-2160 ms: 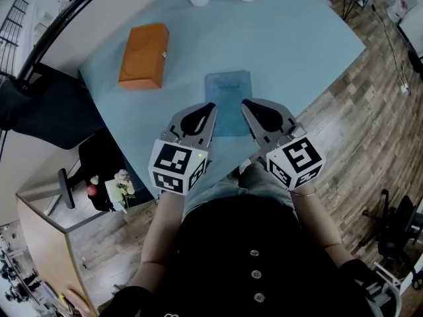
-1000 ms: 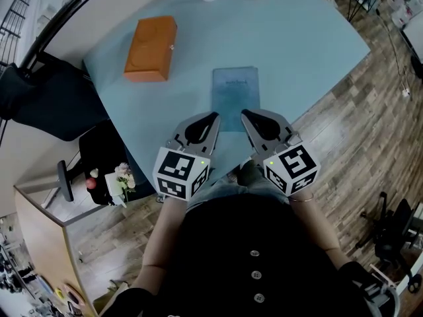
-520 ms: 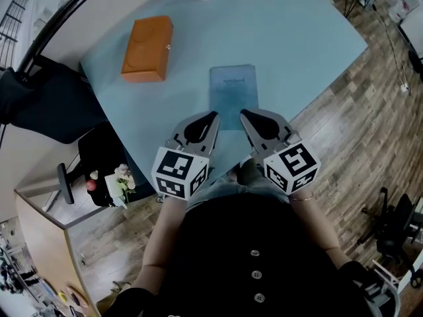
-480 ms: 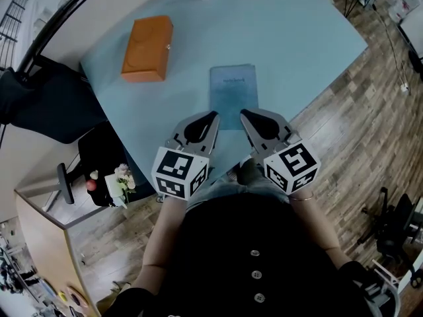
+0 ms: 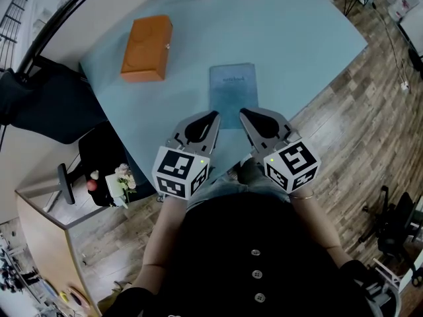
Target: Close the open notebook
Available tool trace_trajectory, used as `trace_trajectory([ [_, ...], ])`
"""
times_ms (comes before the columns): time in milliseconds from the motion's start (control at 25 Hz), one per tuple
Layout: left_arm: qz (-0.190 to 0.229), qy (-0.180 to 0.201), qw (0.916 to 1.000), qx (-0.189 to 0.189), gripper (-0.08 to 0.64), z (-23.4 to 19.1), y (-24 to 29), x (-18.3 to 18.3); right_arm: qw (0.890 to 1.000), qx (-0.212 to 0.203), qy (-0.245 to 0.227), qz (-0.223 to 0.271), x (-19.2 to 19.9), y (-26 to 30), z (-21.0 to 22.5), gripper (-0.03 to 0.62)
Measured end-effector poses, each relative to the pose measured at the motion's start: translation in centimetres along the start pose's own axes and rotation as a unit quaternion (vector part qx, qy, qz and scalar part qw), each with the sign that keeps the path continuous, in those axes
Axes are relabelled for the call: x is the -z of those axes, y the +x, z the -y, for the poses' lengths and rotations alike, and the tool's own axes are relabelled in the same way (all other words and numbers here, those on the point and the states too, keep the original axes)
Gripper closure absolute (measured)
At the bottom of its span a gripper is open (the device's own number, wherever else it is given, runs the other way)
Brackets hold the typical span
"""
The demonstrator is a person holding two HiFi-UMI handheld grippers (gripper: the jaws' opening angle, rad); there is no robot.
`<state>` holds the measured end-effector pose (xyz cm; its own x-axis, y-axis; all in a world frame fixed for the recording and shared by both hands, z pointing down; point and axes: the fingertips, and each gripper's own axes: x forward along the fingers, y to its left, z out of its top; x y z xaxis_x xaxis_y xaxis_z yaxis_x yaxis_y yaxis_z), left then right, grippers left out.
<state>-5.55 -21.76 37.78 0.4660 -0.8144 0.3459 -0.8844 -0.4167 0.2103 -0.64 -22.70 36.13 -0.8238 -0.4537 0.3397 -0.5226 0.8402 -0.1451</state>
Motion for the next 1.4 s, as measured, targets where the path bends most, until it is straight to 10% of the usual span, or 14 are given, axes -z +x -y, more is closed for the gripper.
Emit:
trace_trajectory([
  [1400, -0.015, 0.013, 0.9997, 0.012, 0.543, 0.88, 0.16, 0.59, 1.000, -0.008, -0.017, -0.011, 0.14, -0.15, -0.40, 0.588],
])
